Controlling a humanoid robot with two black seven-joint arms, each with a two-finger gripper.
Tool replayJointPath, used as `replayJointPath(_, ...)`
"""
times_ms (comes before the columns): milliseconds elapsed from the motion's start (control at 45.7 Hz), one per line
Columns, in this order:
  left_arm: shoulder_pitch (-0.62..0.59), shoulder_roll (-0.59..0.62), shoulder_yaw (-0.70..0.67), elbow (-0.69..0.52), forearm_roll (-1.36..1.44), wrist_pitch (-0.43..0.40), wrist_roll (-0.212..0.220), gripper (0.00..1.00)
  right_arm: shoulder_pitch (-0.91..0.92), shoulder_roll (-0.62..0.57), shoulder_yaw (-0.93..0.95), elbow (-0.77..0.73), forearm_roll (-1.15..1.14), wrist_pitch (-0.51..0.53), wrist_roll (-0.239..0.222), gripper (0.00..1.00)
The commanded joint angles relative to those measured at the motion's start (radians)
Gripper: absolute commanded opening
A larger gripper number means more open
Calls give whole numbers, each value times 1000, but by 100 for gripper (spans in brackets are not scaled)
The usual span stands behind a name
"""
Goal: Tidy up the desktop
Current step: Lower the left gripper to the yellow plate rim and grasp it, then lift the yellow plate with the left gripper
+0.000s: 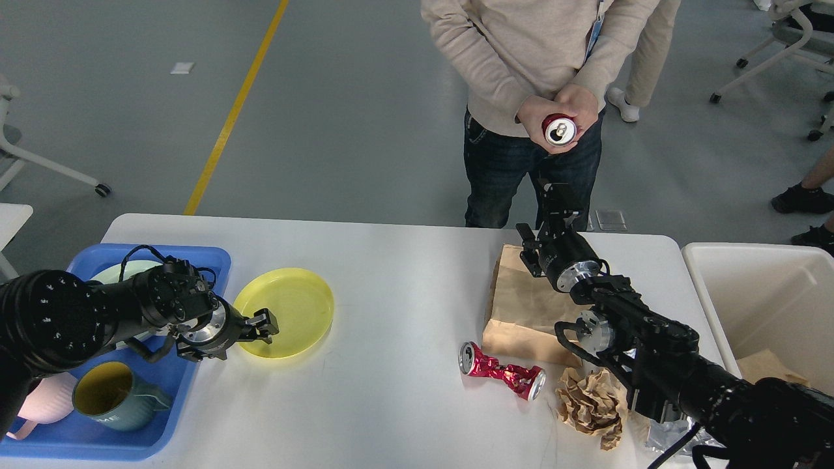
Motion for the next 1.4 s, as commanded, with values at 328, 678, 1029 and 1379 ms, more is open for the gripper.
replayJointPath(328,17,-1,-30,1,-5,-23,32,50,0,-1,0,0,0,-1,0,100)
replayJointPath(678,22,0,-53,1,-5,-166,126,0,0,-1,0,0,0,-1,0,100)
replayJointPath(1029,13,-1,-53,-2,-5,-174,127,0,0,-1,0,0,0,-1,0,100)
replayJointPath(1379,-67,46,-67,-5,-26,-281,133,0,0,-1,0,0,0,-1,0,100)
